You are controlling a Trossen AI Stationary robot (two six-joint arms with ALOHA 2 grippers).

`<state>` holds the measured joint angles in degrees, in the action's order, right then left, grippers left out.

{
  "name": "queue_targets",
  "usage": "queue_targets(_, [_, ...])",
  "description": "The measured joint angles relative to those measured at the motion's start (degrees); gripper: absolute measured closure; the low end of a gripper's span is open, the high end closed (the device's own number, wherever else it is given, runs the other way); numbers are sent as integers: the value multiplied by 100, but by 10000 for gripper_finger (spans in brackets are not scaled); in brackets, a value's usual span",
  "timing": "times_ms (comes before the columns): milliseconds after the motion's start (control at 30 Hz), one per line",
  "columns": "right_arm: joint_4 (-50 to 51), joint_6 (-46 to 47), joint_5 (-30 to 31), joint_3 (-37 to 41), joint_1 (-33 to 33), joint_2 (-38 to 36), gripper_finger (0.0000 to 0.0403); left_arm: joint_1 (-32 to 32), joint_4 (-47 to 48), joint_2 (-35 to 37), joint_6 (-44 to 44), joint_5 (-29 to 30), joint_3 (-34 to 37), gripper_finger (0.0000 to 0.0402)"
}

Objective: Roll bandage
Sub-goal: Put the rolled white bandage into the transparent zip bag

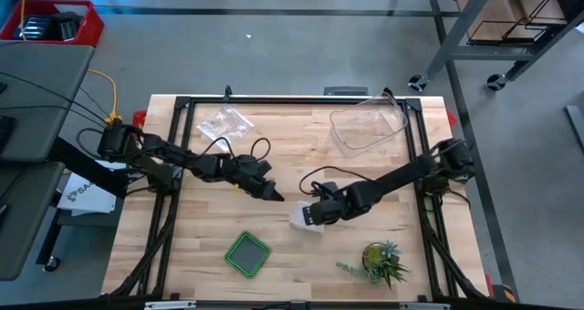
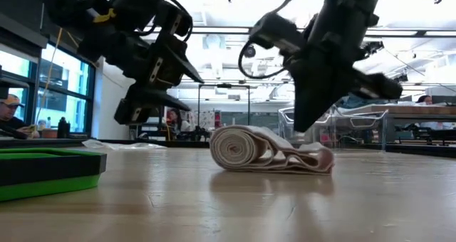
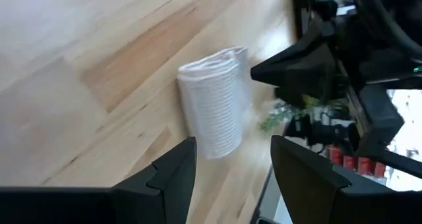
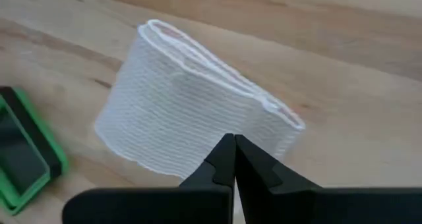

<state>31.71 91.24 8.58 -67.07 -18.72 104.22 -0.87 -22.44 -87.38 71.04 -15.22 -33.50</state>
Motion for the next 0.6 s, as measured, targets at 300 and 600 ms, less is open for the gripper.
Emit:
queue_targets(300, [353,-122,-157,5,-82,-152,403,243,-102,27,-76,32,-2,213])
queue_targets(600, [81,-127,-186,7,38,351,403,219,-99,27,20,4,-2,213])
